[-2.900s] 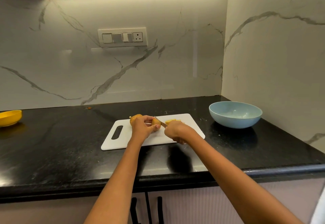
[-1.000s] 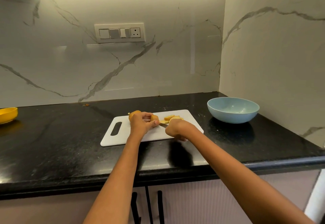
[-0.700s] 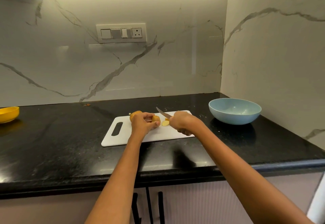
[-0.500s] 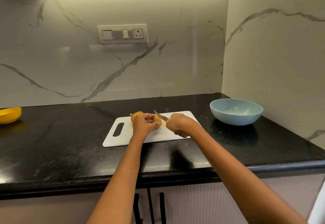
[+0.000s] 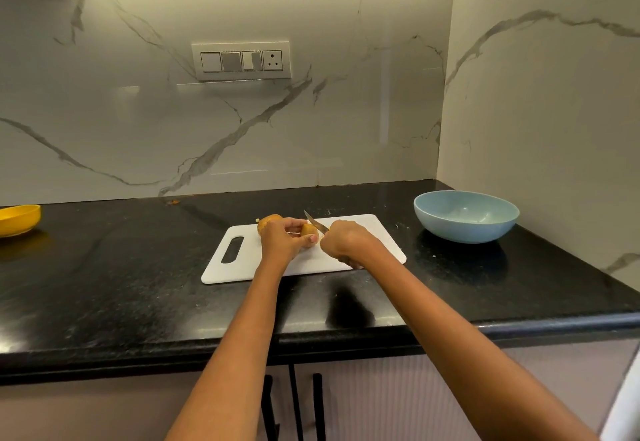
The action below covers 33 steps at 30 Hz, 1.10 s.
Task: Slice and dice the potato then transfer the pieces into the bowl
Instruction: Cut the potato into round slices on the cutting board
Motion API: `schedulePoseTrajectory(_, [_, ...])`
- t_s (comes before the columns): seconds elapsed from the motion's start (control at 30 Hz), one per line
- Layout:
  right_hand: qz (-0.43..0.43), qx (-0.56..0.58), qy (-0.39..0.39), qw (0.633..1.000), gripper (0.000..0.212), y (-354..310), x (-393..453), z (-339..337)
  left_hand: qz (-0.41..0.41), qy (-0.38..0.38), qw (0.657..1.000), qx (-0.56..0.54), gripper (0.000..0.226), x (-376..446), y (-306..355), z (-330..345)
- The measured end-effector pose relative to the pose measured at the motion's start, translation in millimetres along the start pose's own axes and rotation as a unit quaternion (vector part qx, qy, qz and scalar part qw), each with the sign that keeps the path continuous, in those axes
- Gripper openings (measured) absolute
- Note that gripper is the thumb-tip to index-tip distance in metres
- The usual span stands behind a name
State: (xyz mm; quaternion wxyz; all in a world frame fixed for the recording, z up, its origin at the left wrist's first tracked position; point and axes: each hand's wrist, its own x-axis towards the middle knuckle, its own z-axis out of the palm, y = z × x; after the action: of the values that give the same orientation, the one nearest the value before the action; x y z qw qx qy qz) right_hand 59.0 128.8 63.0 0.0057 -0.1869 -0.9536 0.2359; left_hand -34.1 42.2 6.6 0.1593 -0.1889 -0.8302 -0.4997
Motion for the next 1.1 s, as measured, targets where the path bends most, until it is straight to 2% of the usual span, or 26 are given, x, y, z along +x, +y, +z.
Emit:
schedulePoseTrajectory(0.13, [0.004, 0.016, -0.026, 1.000, 0.033, -4, 2, -1, 0.007, 0.008, 1.000, 0.004, 0.037, 1, -2, 1])
schedulePoseTrajectory(0.27, [-0.018, -0.008, -0.027, 0.999, 0.021, 0, -4, 2, -0.016, 0.002, 1.000, -0.007, 0.039, 0, 0, 0])
schedulePoseTrajectory(0.37, [-0.016, -0.030, -0.024, 0.999, 0.032, 6, -9, 6, -0.034, -0.003, 0.999, -0.034, 0.042, 1, 0, 0])
schedulePoseTrajectory(0.5, [-0.027, -0.077, -0.032, 0.996, 0.021, -1, -8, 3, -0.038, -0.011, 0.999, -0.038, 0.042, -1, 2, 0])
schedulePoseTrajectory(0.63, [-0.023, -0.083, -0.065, 0.994, 0.034, -1, -8, 8, -0.046, -0.007, 0.997, -0.059, 0.041, -2, 0, -2])
schedulePoseTrajectory(0.73, [-0.013, -0.107, -0.082, 0.991, 0.022, 11, -16, -1, -0.048, -0.004, 0.997, -0.062, 0.040, -1, -1, -4])
schedulePoseTrajectory(0.77, [-0.009, -0.109, -0.077, 0.991, 0.024, 16, -19, -7, -0.049, -0.005, 0.997, -0.059, 0.041, -1, -1, -3])
schedulePoseTrajectory(0.87, [-0.010, -0.070, -0.048, 0.996, 0.032, 26, -23, -25, -0.047, -0.017, 0.998, -0.042, 0.043, 1, -2, -4])
schedulePoseTrajectory(1.1, [-0.026, 0.021, -0.018, 0.999, 0.020, 16, -14, -20, -0.035, -0.031, 0.999, -0.023, 0.046, -2, 0, -7])
